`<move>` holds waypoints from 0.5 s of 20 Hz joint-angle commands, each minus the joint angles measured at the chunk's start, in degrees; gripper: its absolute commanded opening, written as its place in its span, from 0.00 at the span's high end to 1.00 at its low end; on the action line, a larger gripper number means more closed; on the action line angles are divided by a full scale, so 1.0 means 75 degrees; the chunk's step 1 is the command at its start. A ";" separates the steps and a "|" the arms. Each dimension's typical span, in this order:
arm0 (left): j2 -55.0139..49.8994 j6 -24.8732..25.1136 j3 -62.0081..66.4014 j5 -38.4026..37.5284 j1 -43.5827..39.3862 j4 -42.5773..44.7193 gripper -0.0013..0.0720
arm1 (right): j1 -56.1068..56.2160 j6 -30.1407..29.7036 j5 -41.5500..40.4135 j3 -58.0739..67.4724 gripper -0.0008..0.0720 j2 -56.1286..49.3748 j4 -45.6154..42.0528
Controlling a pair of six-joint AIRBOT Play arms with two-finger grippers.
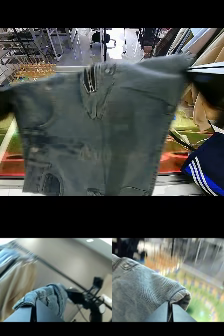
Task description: Fold the clothes and pants, and hang the long-sleeved shirts on hangers.
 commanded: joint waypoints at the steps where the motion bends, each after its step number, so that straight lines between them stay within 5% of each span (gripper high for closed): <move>1: -0.1792 -0.0087 -0.0146 0.0527 -0.0813 0.2684 0.97 | -0.0003 0.0003 -0.0073 -0.0895 0.91 -0.1743 -0.0096; 3: -0.3369 0.0050 -0.0146 0.1606 -0.1378 0.3284 0.97 | -0.0003 0.0000 -0.0927 -0.1682 0.91 -0.2999 -0.0111; 6: -0.5884 0.0306 0.0102 0.3279 -0.1737 0.2900 0.97 | -0.0003 0.0003 -0.3756 -0.2183 0.92 -0.5106 -0.0090; 8: -0.7079 0.0399 0.0816 0.3194 -0.1658 0.2375 0.89 | -0.0003 0.0000 -0.5671 -0.1804 0.89 -0.6475 0.0600; 9: -0.7376 0.0396 0.1250 0.2879 -0.1582 0.2253 0.62 | -0.0003 0.0000 -0.5931 -0.1478 0.60 -0.6921 0.0868; 10: -0.7463 0.0399 0.1626 0.2556 -0.1492 0.2247 0.47 | -0.0029 0.0000 -0.5811 -0.1107 0.22 -0.7213 0.0915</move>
